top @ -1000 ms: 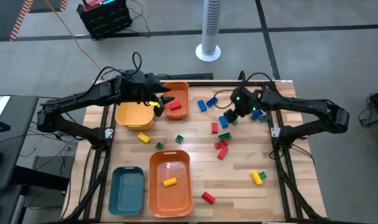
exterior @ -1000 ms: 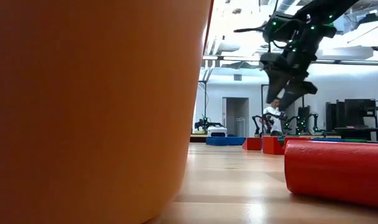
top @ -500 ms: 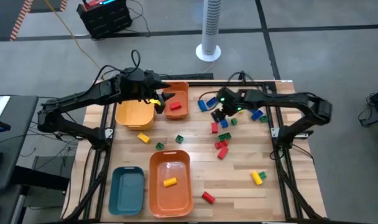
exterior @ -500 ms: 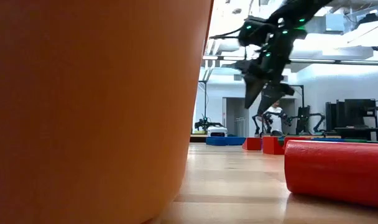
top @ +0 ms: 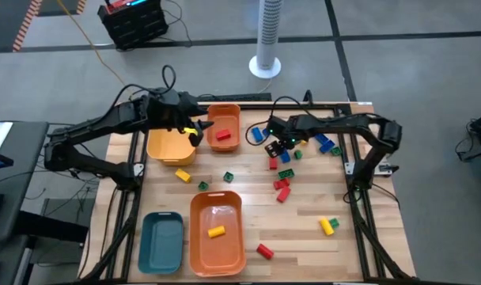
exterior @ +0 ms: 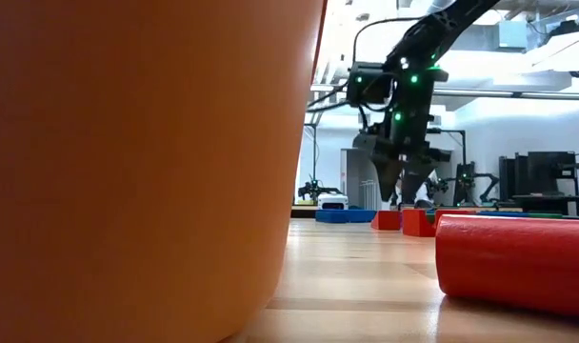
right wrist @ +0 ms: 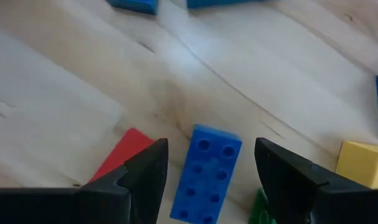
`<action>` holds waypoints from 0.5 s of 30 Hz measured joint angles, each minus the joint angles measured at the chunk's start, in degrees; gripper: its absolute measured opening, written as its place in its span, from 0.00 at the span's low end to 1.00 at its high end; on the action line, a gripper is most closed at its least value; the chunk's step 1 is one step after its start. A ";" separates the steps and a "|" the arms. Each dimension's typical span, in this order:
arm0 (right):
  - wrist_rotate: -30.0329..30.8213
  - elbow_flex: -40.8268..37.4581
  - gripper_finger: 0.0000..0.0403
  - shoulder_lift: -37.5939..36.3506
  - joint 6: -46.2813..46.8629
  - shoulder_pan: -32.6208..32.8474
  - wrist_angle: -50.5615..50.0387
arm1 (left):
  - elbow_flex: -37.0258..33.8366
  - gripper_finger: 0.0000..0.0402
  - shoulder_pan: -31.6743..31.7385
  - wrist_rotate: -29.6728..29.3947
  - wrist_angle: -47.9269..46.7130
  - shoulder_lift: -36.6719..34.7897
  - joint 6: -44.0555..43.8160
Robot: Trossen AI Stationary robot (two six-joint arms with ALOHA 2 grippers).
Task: Sort blocks
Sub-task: Put the blue game piece into the yellow bin
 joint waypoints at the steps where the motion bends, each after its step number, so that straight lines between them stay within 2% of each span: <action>1: -0.02 0.00 0.63 0.53 -0.01 0.14 0.08 | 0.00 0.52 0.02 -0.04 0.14 -0.02 0.00; 15: 1.08 -0.12 0.63 5.18 0.08 1.71 0.20 | -0.02 0.52 0.02 -0.11 -0.02 0.00 0.22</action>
